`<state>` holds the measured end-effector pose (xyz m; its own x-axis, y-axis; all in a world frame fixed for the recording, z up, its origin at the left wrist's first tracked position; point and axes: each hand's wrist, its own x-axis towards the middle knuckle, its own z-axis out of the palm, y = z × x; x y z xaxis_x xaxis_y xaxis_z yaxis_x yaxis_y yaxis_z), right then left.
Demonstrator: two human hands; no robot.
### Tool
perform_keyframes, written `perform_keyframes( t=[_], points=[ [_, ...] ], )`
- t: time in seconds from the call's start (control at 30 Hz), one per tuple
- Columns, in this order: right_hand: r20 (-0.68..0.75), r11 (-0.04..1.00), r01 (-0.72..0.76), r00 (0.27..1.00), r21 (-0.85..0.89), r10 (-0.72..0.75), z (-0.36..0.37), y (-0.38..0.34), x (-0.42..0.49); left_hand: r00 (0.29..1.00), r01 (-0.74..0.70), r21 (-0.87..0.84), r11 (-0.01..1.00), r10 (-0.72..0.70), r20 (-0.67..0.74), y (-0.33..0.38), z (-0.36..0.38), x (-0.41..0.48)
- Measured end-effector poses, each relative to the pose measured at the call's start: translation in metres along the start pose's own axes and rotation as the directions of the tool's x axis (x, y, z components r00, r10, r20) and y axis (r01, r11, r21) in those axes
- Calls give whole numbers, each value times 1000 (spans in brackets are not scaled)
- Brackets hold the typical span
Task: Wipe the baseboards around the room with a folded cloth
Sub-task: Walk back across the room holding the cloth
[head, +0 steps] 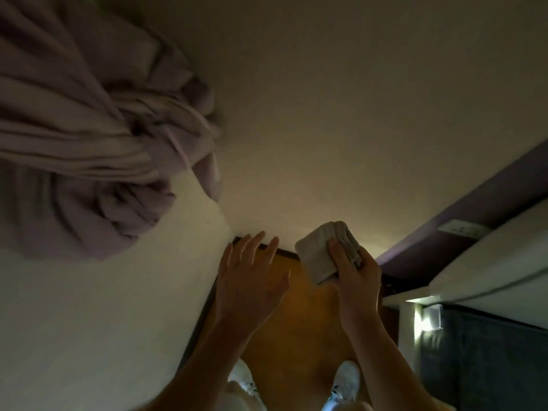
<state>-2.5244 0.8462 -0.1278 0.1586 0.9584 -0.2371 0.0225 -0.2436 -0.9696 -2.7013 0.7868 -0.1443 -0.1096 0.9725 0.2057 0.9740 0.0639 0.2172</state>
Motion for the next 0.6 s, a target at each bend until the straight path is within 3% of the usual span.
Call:
perform_keyframes(
  t=[0.17, 0.37, 0.6],
  points=[
    [-14, 997, 55, 998, 59, -54, 9, -70, -36, 995, -37, -24, 999, 35, -99, 0, -77, 4],
    [27, 990, 114, 993, 78, -116, 17, -94, -52, 986, -53, 7, 999, 53, -159, -9, -109, -2],
    [326, 996, 90, 941, 27, -94, 27, -108, -35, 968, 149, 74, 986, -130, -214, 0, -124, -26]
  ],
)
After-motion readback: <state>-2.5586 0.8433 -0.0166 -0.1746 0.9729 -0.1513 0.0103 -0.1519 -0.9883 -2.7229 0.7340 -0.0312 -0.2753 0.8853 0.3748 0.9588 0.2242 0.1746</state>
